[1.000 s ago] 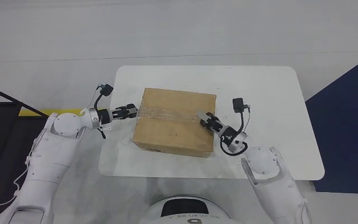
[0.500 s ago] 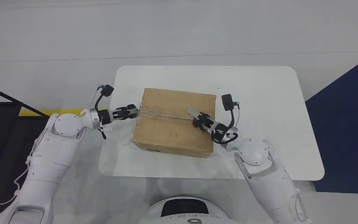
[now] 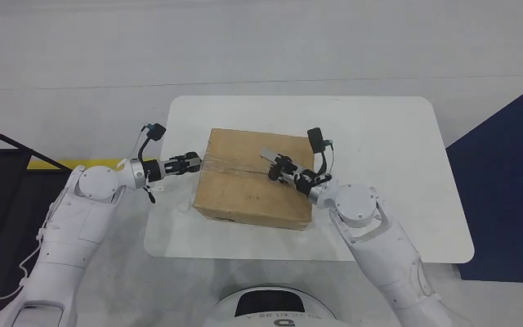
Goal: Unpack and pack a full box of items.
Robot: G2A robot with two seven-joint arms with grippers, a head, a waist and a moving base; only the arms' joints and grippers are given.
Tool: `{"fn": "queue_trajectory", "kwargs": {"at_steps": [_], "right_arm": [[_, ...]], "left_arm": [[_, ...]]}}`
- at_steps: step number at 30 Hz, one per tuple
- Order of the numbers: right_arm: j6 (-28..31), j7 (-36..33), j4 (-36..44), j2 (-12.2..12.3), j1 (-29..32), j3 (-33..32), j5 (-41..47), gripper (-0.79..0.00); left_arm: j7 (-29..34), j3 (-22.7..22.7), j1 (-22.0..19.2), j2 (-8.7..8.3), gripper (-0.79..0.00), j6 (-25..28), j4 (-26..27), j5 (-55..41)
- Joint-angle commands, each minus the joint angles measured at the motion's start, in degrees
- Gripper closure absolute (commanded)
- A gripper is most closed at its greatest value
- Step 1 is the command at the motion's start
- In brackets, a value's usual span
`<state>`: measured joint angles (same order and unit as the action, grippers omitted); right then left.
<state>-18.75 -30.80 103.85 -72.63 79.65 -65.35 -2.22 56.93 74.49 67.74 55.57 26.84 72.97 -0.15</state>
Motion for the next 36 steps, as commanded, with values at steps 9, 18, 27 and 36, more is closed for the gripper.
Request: {"fn": "queue_trajectory", "kwargs": {"at_steps": [9,18,27,36], "right_arm": [[-1.4,0.5,-2.4,-0.8,-4.3,4.1,0.8,-0.785],[-0.9,2.2,-6.5,-2.1,-8.6,8.5,2.4,-0.785],[-0.8,4.3,-10.0,-3.4,-12.1,11.9,4.3,-0.785],[-1.1,5.0,-13.0,-4.9,-15.5,16.0,5.1,-0.785]], "left_arm": [[0.1,0.0,0.2,-0.23,0.0,0.2,0.6,-0.4],[0.0,-0.1,0.4,-0.42,0.0,0.5,1.0,-0.6],[-0.3,0.0,0.8,-0.62,0.0,1.2,0.9,-1.1],[-0.6,0.2,1.3,-0.84,0.0,2.0,1.0,-1.5]]}}
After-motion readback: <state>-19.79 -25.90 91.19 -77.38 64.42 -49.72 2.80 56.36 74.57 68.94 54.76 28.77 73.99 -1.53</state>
